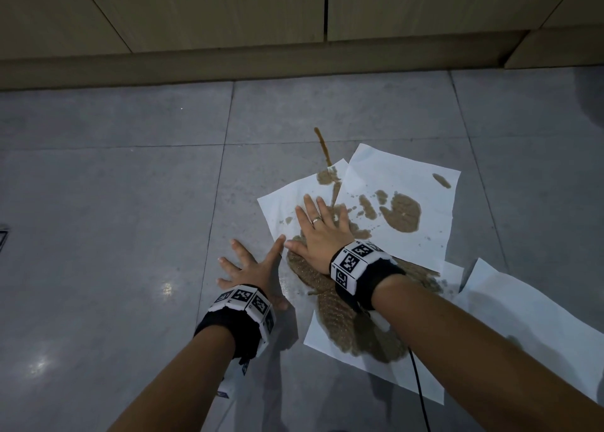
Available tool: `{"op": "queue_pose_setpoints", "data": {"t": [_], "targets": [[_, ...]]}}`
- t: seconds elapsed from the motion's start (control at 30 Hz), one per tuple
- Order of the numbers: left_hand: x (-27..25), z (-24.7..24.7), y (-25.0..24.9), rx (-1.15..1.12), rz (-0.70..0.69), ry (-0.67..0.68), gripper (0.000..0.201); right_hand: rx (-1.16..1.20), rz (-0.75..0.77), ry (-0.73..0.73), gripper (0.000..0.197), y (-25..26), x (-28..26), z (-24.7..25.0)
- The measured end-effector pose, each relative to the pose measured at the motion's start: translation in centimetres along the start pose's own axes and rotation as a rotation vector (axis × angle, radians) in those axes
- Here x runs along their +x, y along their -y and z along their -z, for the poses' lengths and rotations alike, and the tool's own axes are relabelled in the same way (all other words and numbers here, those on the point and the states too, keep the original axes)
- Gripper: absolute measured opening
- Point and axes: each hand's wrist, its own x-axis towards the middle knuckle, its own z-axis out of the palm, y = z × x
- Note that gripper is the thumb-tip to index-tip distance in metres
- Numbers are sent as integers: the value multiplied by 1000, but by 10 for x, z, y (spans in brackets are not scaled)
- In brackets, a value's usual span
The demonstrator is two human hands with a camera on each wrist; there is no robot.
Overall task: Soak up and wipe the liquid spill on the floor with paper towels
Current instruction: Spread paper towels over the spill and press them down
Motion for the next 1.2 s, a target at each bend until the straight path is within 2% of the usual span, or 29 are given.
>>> {"op": "queue_pose_setpoints", "data": {"t": [0.13, 0.3, 0.37, 0.43, 0.5, 0.57, 0.6, 0.7, 0.8, 0.87, 1.0, 1.1, 1.17, 1.2], "targets": [[0, -1, 1, -6, -13, -7, 118, -20, 20, -2, 72, -5, 4, -3], [-7, -5, 8, -37, -35, -48, 112, 87, 22, -144, 69, -5, -16, -4], [-13, -7, 10, -58, -54, -80, 105, 100, 29, -128, 66, -13, -35, -9], [-19, -10, 10, -84, -85, -102, 100, 38, 18, -45, 64, -26, -58, -19], [-24, -14, 7, -63, -146, -134, 100, -24, -4, 16, 62, -42, -82, -26], [-26, -18, 1, -24, -249, -149, 98, -47, 5, -41, 60, -56, -106, -38], [-28, -20, -3, -3, -317, -145, 93, -83, 4, -118, 58, -60, -119, -43], [-34, -33, -11, 35, -492, -128, 68, -115, -73, -149, 63, -71, -156, -70], [-31, -43, -10, 74, -514, -77, 58, -115, -77, -88, 68, -73, -174, -100], [-31, -45, -10, 116, -502, -46, 57, -89, -120, -87, 67, -73, -181, -113], [-44, -38, -19, 111, -546, -125, 56, -44, -158, -147, 77, -69, -191, -118], [-59, -46, -30, 184, -685, -179, 54, -7, -187, -109, 71, -72, -199, -113], [-68, -58, -40, 254, -805, -184, 70, 31, -249, -78, 71, -71, -203, -113], [-74, -64, -46, 336, -853, -166, 68, 48, -271, -69, 74, -69, -206, -116]]}}
